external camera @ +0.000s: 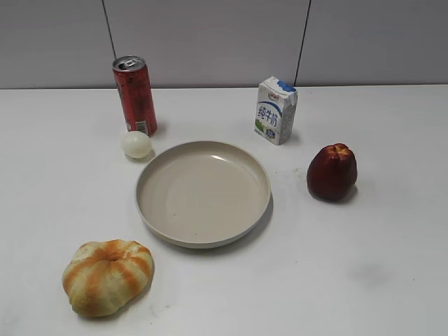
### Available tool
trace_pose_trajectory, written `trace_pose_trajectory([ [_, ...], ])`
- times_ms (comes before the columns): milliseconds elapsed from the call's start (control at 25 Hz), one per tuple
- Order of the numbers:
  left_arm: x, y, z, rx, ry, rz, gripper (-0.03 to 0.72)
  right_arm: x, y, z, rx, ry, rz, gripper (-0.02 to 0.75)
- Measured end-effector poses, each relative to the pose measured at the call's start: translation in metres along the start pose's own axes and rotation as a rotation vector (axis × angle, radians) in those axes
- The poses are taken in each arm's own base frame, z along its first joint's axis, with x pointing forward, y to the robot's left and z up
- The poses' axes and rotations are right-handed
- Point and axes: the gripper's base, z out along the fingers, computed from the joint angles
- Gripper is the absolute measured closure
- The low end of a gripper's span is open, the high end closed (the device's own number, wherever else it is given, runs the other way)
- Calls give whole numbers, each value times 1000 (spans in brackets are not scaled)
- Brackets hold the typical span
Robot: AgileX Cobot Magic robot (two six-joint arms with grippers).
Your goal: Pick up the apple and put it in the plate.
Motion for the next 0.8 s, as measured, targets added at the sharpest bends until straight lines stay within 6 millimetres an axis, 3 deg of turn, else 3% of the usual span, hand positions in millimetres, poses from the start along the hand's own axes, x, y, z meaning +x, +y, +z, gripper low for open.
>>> trace_pose_trajectory([
  [680, 0, 0, 0, 0, 0, 0, 167, 0, 0, 0, 0, -1, 0, 144],
  [800, 0, 0, 0, 0, 0, 0, 167, -10, 3, -2, -27, -69, 15, 144],
])
